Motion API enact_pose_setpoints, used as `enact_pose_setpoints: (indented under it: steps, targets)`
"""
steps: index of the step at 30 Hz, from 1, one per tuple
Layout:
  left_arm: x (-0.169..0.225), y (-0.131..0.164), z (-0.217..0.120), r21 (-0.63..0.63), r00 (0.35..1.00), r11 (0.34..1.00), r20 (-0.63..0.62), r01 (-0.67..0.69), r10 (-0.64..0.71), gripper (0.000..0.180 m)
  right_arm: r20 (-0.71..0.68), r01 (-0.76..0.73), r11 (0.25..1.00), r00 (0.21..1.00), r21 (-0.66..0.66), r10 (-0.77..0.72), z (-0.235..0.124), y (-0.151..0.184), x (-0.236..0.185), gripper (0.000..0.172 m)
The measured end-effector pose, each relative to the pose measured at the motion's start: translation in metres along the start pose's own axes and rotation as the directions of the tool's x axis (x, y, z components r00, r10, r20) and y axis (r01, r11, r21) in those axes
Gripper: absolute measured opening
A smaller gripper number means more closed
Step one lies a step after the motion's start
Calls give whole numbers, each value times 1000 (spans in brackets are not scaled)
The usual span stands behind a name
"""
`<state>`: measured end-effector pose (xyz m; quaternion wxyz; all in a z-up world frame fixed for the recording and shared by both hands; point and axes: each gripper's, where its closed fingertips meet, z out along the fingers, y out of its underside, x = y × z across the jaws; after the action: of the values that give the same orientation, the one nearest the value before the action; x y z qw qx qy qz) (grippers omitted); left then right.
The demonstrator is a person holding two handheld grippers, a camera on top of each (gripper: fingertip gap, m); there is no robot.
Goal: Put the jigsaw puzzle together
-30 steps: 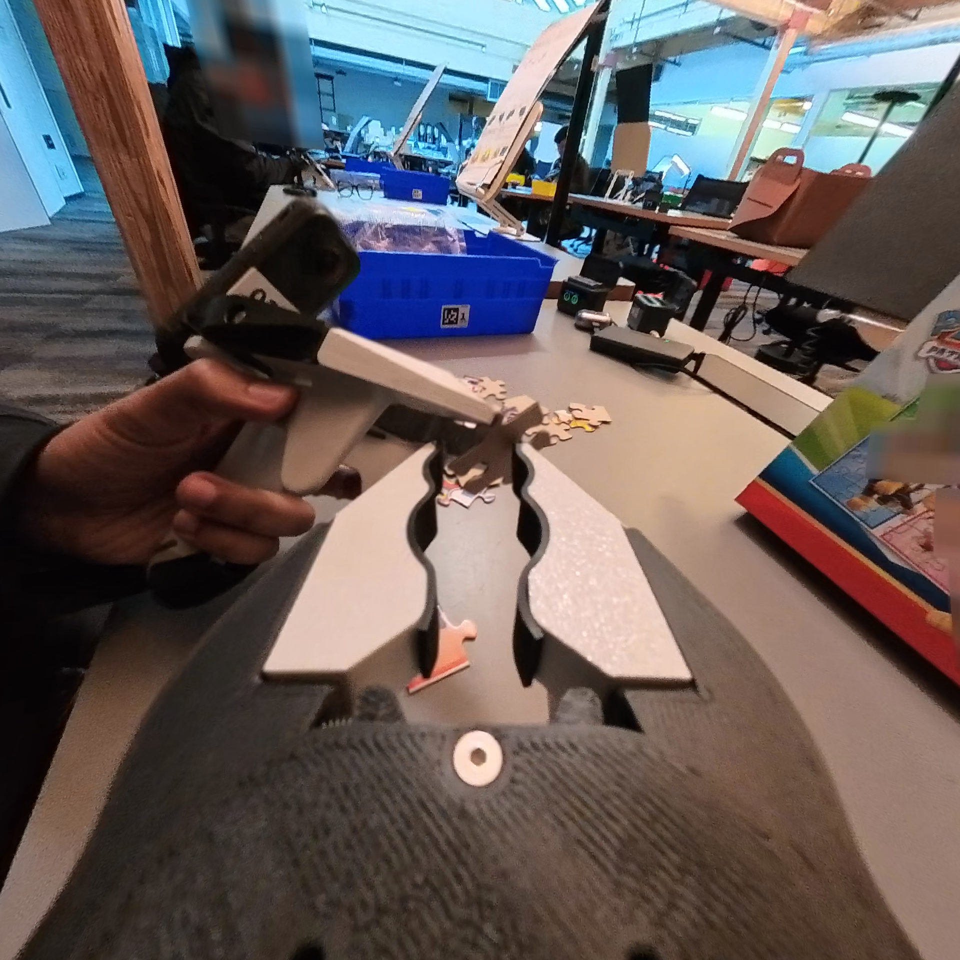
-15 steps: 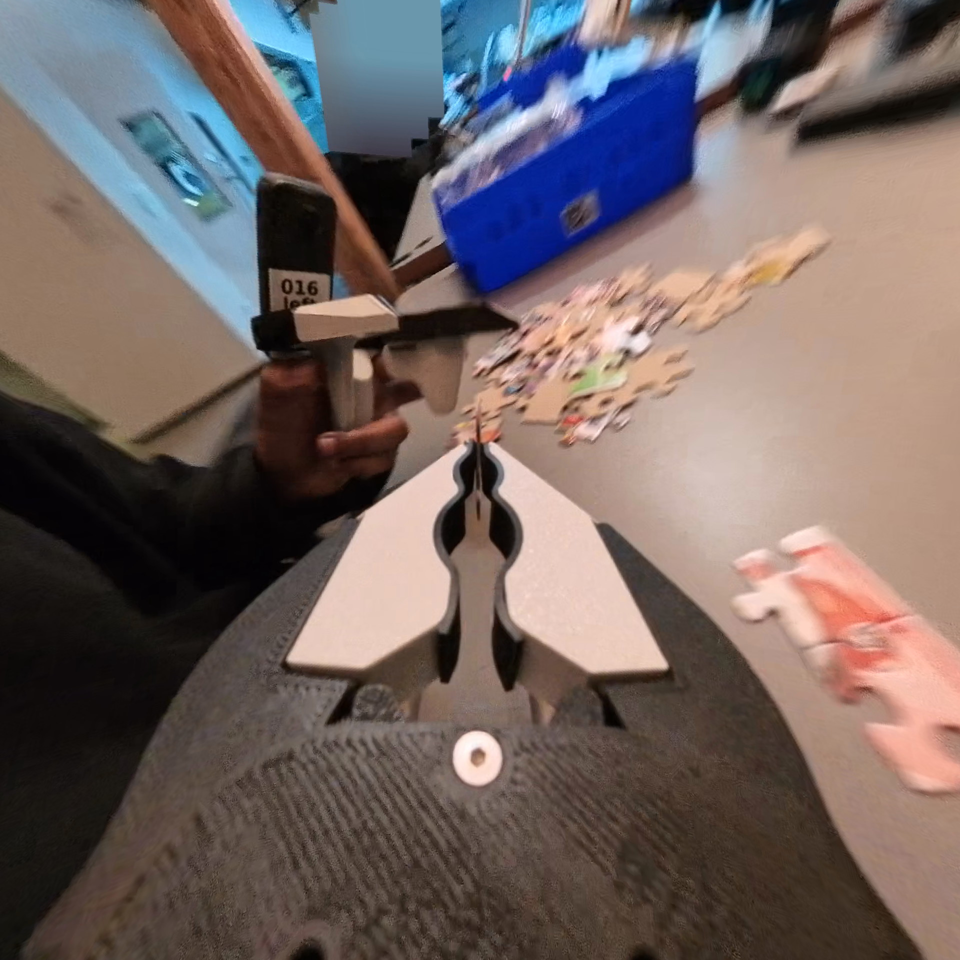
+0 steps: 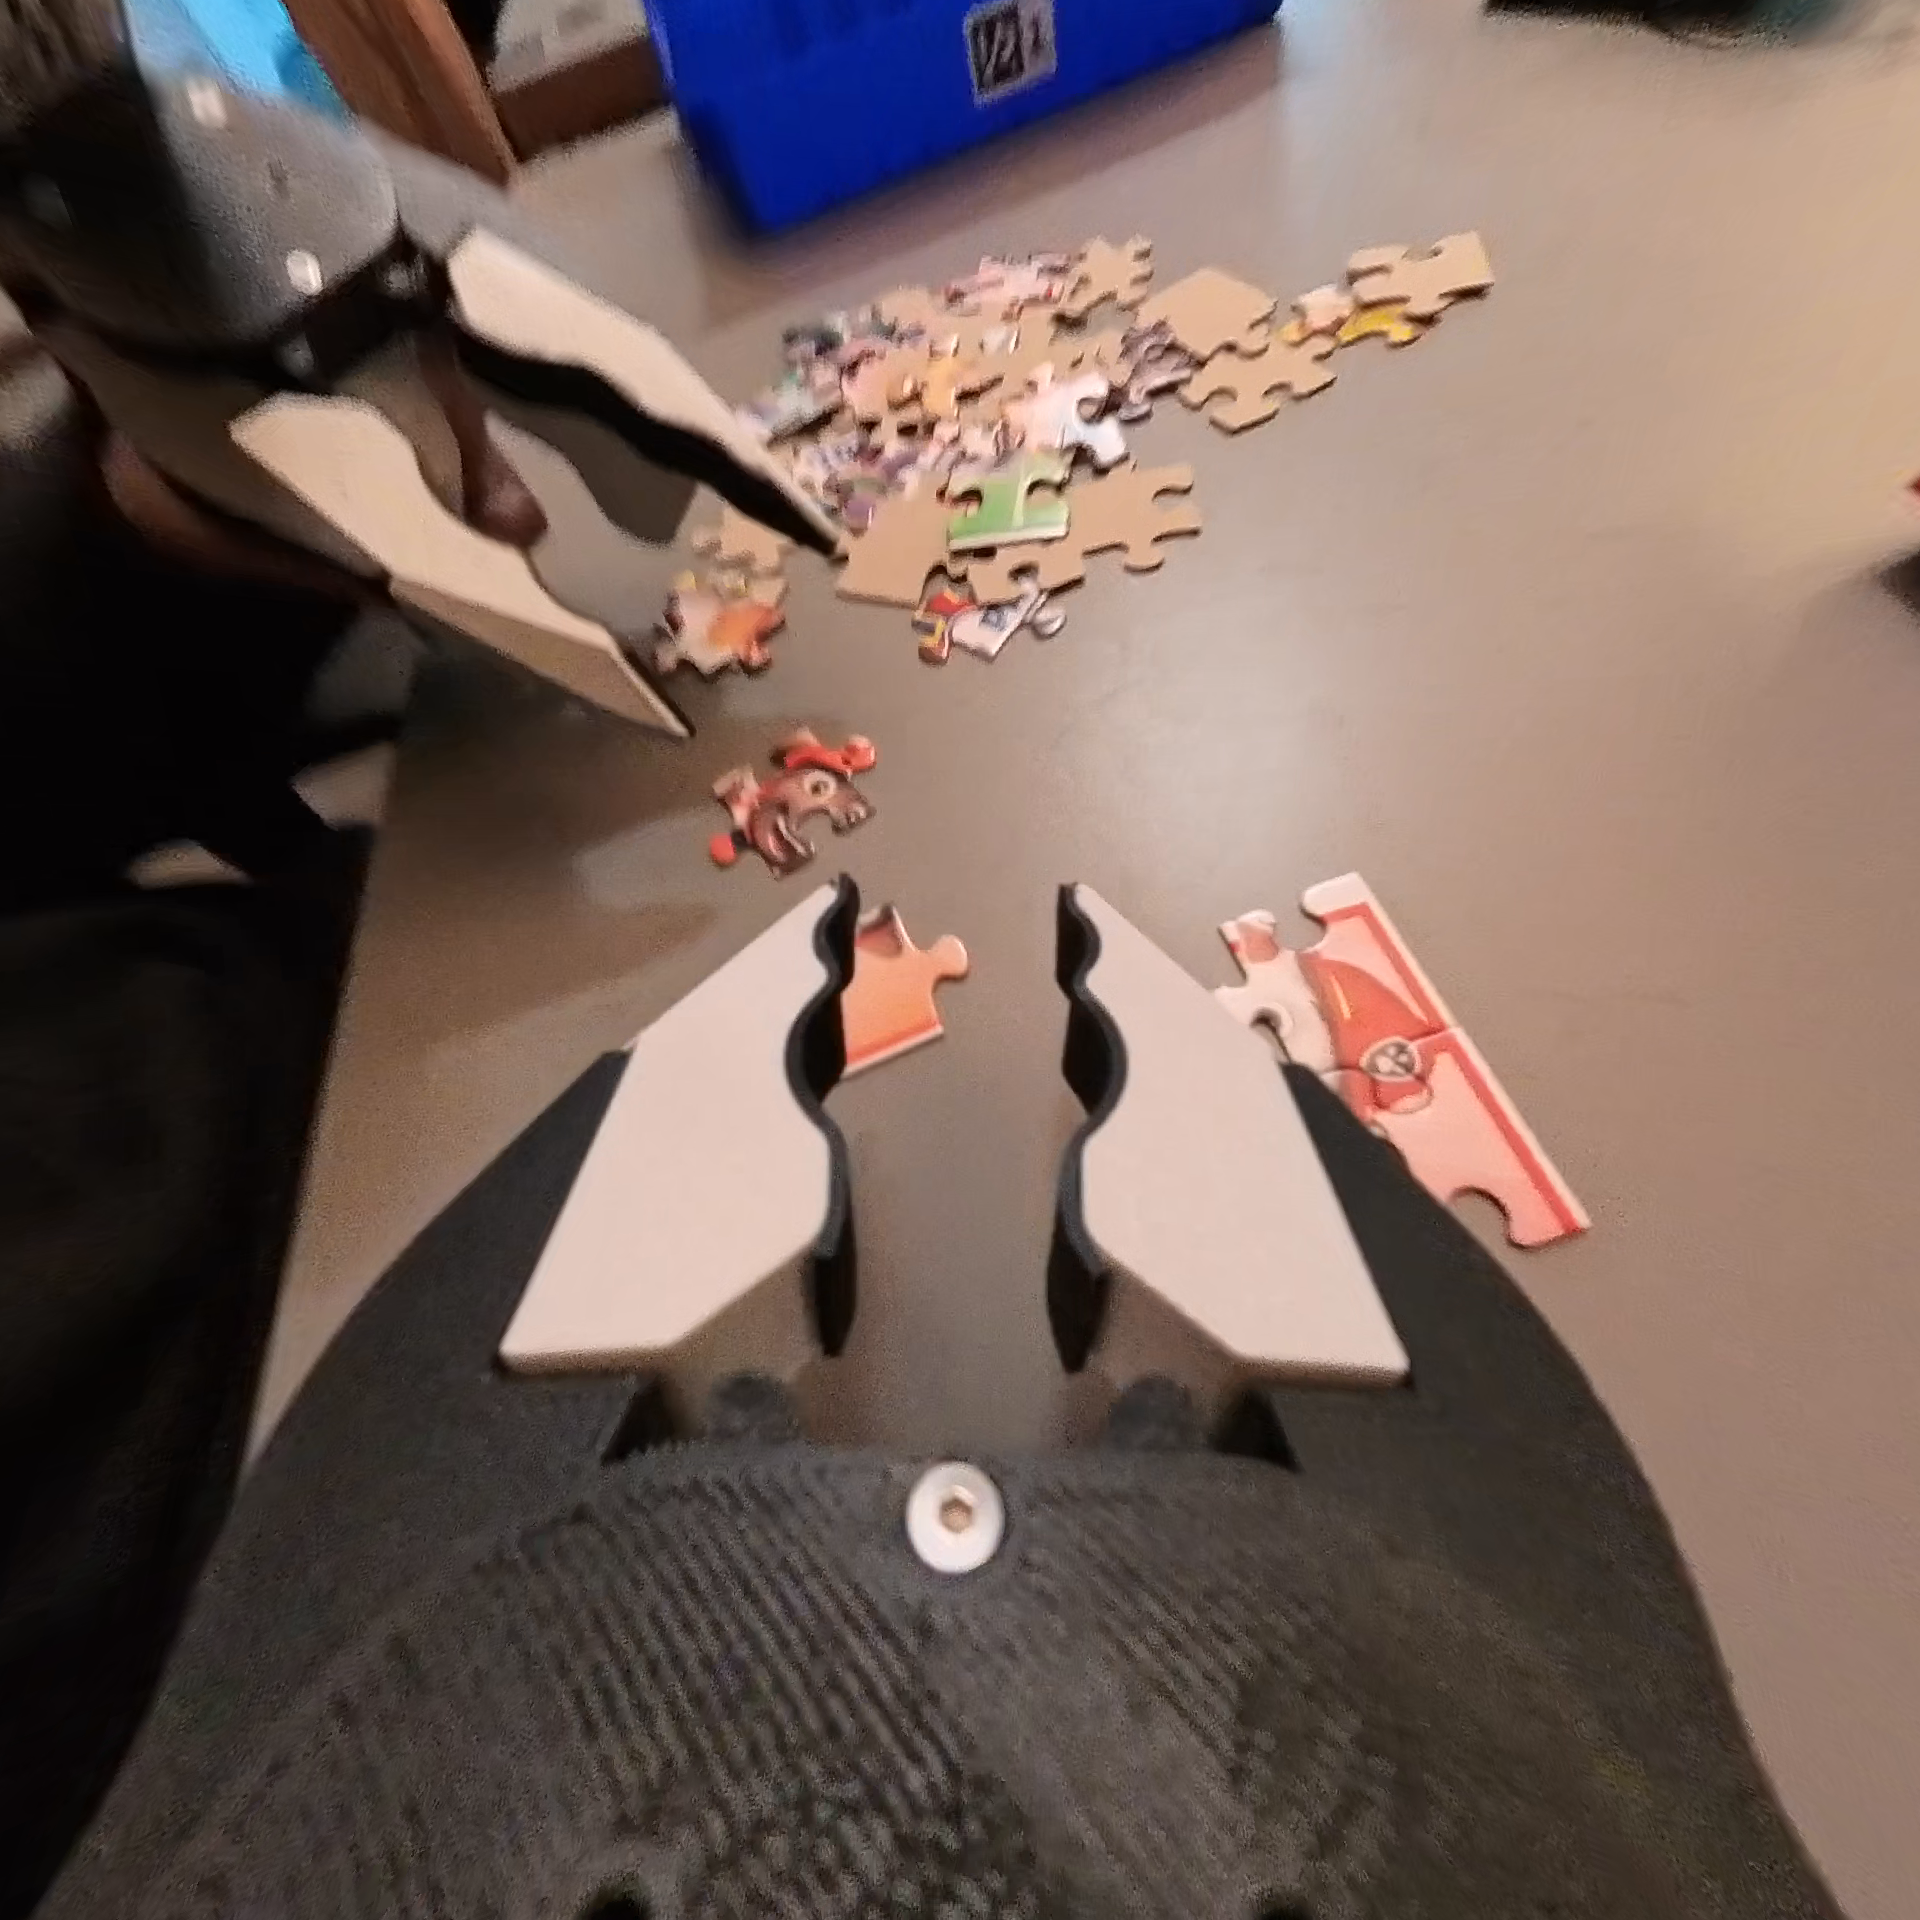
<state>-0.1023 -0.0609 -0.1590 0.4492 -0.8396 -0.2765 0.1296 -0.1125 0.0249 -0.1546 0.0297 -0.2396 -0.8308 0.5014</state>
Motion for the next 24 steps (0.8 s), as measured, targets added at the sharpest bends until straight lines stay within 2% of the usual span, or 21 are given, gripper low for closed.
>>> enact_pose_setpoints:
  steps: [3, 5, 6, 9, 12, 16, 24]
  targets:
    - [3, 23, 4, -110, 997, 991, -26, -78, 75, 60, 8, 124, 985, 992, -118, -124, 10, 18, -8, 45]
    - [6, 28, 8, -133, 995, 987, -35, -94, 90, 56, 25, 176, 966, 984, -190, -175, 16, 32, -14, 53]
    - [8, 27, 9, -131, 995, 986, -36, -99, 95, 54, 27, 201, 958, 980, -203, -199, 19, 34, -15, 58]
    - [14, 26, 11, -133, 993, 985, -56, -114, 107, 48, 37, 218, 955, 976, -199, -215, 20, 34, -19, 57]
    - [15, 31, 14, -167, 992, 979, -60, -119, 110, 48, 49, 226, 954, 974, -197, -220, 20, 34, -20, 52]
    - [17, 30, 17, -173, 991, 978, -81, -119, 107, 47, 77, 236, 952, 971, -195, -225, 20, 35, -25, 35]
    - [29, 28, 23, -173, 975, 972, -179, -160, 128, 36, 76, 228, 954, 973, -193, -217, 18, 35, -24, 25]
